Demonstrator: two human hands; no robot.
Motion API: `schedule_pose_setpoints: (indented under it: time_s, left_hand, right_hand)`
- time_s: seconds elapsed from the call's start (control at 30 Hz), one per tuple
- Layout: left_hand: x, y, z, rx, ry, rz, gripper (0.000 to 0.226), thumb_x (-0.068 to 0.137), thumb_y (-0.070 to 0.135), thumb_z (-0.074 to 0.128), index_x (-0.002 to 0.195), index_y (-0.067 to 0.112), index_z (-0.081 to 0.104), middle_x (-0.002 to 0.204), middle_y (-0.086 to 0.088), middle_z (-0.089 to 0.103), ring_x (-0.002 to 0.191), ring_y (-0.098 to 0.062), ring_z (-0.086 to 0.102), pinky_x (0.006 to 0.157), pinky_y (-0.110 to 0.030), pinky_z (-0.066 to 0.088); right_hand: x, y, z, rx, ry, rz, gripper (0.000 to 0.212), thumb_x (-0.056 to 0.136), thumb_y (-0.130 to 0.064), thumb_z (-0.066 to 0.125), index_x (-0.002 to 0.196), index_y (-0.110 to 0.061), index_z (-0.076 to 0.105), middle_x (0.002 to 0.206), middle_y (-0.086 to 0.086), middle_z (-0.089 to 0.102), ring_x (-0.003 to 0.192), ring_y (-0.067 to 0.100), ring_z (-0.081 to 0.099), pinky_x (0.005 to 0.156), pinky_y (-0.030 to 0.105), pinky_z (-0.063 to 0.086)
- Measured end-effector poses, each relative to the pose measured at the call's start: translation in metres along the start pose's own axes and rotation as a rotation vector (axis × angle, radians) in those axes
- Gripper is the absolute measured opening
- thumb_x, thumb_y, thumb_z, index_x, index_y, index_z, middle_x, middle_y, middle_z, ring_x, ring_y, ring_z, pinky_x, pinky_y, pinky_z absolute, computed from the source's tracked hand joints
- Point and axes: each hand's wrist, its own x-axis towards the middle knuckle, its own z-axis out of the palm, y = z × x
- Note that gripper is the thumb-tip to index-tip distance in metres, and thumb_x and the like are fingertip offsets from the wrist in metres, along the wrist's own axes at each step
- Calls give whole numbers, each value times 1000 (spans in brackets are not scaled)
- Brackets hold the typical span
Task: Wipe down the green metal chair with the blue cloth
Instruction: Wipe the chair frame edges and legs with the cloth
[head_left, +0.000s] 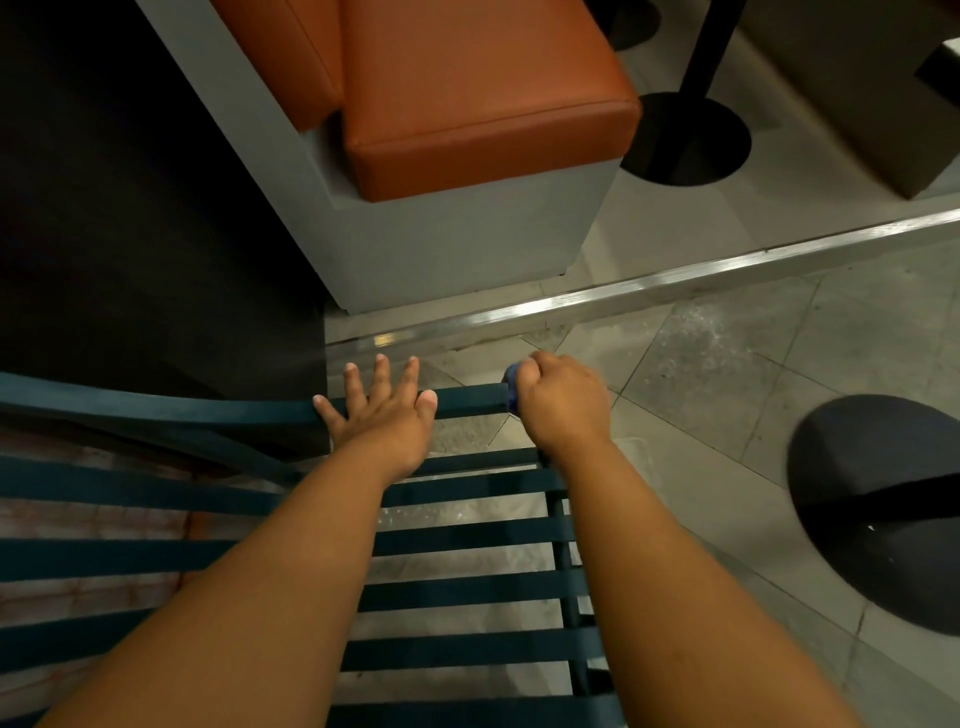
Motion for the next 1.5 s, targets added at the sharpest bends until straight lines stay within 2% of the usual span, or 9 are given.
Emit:
schedule_pose_setpoints:
  time_s: [0.23,0.47,0.57,0.73,0.87,1.0,1.2,1.4,1.5]
  left_hand:
    - [1,1,1,10,0,-28,51,94,56,3,140,48,-17,156,8,-23,139,-25,-29,103,-60,-20]
    - [-2,4,-4,4,-24,-18,52,96,52,4,142,45,-16,156,6,-23,139,-26,-29,104,-59,-20]
    - [-4,6,-7,-6,-40,-24,51,96,51,5,143,44,-15,156,6,-23,139,-26,-29,104,-59,-20]
    - [-7,10,-8,-8,-32,-41,51,97,52,6,143,45,-14,157,6,-22,140,-26,-28,105,-59,-19]
    - [-7,10,-11,-11,-41,-45,52,97,52,7,143,45,-14,157,6,-21,140,-25,-28,105,-60,-18]
    - [-9,10,-12,4,-53,-42,52,97,51,7,143,44,-15,157,6,-21,140,-25,-28,105,-59,-18]
    - [-12,14,-19,16,-85,-39,53,98,48,8,145,40,-15,156,3,-23,140,-27,-27,106,-61,-16]
    - [-7,54,-25,106,139,105,60,99,38,21,146,35,-16,155,1,-27,140,-26,-28,104,-60,-19]
    - [-1,84,-20,98,157,214,57,99,42,17,145,37,-17,155,4,-27,139,-23,-29,104,-57,-21]
  right_hand:
    - [-18,-33,9,-321,-21,-415,37,96,-45,29,105,-25,60,95,-1,64,90,21,56,81,38,42]
    - [55,-49,-27,-85,-772,34,26,94,-26,43,74,-16,55,74,5,53,73,20,49,62,33,32]
    - [42,-61,-4,-303,-606,-121,31,94,-36,40,83,-16,61,75,5,56,71,19,51,66,34,38]
    - [-18,-22,30,-298,141,-488,36,92,-47,35,110,-30,61,102,-4,66,95,21,57,86,41,38]
    - [-36,12,48,-210,233,-596,44,95,-42,44,138,-30,45,136,3,52,129,25,40,115,42,16]
    - [-27,19,49,21,351,-529,39,93,-40,43,126,-25,57,127,4,54,118,21,44,106,40,28]
    - [-8,28,21,617,368,210,30,97,-26,39,78,-26,62,87,-8,56,93,19,54,79,36,44]
    - [-26,21,30,197,293,-354,32,94,-38,44,117,-27,64,119,-7,59,111,9,45,99,32,32]
    - [-23,36,29,278,319,-297,38,97,-37,37,123,-23,60,123,-3,56,114,14,46,101,35,36]
